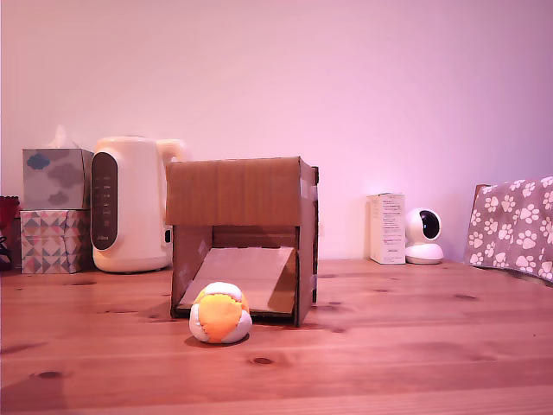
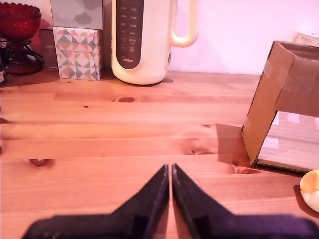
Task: Drop the footbag into the cardboard dice tower
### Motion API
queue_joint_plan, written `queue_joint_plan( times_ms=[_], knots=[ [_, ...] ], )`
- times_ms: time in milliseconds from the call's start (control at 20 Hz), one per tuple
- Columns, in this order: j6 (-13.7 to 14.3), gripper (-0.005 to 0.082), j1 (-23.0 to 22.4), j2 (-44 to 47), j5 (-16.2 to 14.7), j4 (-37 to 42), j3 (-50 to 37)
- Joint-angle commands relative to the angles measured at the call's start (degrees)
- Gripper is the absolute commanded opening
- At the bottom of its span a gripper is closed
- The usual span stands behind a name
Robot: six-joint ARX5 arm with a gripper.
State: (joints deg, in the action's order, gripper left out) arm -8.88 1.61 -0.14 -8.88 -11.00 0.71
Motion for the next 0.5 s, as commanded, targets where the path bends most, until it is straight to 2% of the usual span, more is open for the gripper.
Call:
queue_joint_plan(
  times_ms=[0, 350, 450],
  knots=[
    [-0.1, -0.0019, 0.2, -0.6, -0.1, -1.0, -1.0],
    [-0.1, -0.0019, 0.2, -0.6, -0.1, -0.1, -0.9],
    [-1.4, -0.0019, 0.1, -0.6, -2.7, 3.4, 0.1]
  ],
)
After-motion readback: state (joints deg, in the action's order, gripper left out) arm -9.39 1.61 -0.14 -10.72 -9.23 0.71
